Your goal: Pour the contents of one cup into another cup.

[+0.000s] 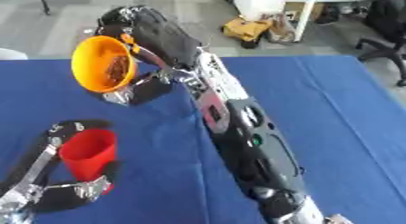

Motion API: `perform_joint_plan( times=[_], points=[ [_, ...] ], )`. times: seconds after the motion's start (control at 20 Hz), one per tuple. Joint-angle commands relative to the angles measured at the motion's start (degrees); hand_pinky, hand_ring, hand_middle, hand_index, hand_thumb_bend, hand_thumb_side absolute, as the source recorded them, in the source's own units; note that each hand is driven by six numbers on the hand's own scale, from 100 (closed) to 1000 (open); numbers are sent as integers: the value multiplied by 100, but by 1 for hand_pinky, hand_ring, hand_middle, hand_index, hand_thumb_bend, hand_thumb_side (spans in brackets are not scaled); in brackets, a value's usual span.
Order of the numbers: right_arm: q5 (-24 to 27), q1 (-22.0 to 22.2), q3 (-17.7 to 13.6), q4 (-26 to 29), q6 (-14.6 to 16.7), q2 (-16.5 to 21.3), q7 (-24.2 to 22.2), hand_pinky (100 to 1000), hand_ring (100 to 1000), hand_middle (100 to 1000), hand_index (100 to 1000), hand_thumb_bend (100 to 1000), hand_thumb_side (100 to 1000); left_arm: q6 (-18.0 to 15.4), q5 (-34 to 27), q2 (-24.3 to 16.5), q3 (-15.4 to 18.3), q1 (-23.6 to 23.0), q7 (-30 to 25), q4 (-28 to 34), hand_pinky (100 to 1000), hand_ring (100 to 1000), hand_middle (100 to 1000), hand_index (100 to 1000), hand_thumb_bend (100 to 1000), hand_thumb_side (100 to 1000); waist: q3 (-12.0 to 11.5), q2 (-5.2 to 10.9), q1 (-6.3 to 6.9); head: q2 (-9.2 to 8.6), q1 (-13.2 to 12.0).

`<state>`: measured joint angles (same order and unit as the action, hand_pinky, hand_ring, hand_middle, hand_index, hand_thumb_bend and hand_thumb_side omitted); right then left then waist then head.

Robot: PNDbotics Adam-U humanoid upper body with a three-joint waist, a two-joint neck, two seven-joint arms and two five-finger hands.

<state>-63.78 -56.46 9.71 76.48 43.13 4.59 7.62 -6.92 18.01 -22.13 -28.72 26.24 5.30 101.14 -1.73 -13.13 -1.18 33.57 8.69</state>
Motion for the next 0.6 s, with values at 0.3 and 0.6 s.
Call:
perform_joint_plan(
  times=[0.3, 0.6],
  points=[
    [-867, -92, 1, -191, 100, -43, 603, 396, 202, 187, 260, 100, 483, -36, 31, -23, -6, 69, -29, 74, 100, 372, 436, 804, 100, 325, -16, 111, 18, -84, 4],
    [-1344, -76, 9, -355, 111, -72, 1042, 396, 206, 191, 262, 100, 493, -33, 33, -38, -3, 52, -35, 96, 100, 372, 436, 804, 100, 328, -21, 108, 24, -81, 8]
  ],
)
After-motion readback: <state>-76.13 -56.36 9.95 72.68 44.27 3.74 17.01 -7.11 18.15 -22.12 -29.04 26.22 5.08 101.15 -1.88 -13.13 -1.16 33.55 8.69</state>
